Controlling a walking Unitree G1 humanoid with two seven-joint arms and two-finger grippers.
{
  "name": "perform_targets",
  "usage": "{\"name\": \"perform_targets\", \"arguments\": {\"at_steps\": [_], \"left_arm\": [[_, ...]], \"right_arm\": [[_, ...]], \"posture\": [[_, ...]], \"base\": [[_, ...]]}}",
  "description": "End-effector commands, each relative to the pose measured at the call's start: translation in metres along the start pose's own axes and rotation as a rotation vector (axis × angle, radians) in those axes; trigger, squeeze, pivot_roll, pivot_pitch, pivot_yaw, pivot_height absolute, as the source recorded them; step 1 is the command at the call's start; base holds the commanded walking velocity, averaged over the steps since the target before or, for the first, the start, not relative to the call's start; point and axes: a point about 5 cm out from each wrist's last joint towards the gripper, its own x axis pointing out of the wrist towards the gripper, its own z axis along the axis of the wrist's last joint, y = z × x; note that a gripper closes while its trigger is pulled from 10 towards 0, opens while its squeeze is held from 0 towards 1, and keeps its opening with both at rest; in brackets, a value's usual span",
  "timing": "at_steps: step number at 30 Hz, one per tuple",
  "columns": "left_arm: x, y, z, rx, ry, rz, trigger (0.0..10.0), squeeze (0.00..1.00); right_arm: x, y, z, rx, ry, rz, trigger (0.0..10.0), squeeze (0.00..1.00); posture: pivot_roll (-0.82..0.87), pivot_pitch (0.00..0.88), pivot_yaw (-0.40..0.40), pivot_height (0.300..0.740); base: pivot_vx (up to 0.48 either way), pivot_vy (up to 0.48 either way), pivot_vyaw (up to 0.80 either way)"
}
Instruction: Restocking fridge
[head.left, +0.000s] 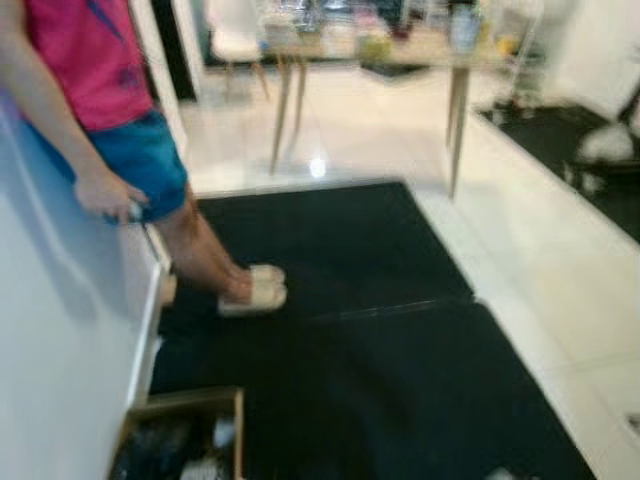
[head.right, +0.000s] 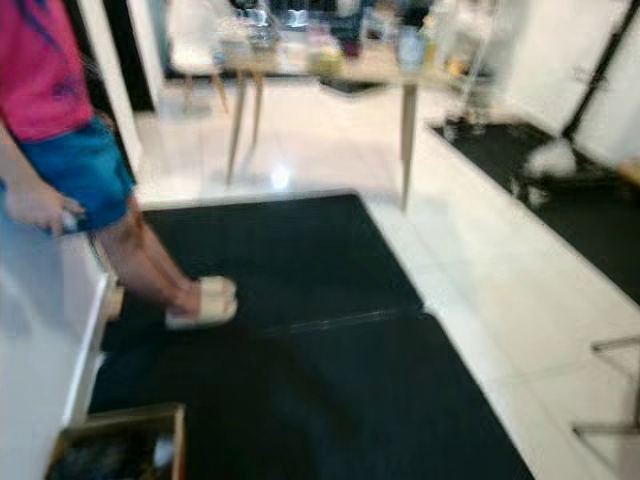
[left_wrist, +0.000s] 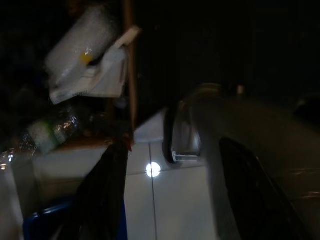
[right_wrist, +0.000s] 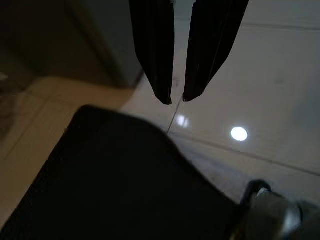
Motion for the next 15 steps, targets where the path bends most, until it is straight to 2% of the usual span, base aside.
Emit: {"name": "perform_targets", "arguments": {"at_steps": [1,15], "left_arm": [[0.0001,-0.0014,-0.0035,-0.006,0.016,0.007,10.0,0.0],[0.0016,-0.0055,-0.0021,-0.013,0.015,0.003,10.0,0.0]], "right_arm": [[0.0007,0.0043,0.0001,0.01,-0.004,0.015,10.0,0.0],[-0.0004,0.0015,-0.0041,0.011,0.001,0.02,10.0,0.0]], "posture": [[-0.08,0.0,-0.049,0.74],[-0.09,0.0,-0.057,0.74]], "base": [[0.0,0.0,0.0],[0.0,0.0,0.0]]}}
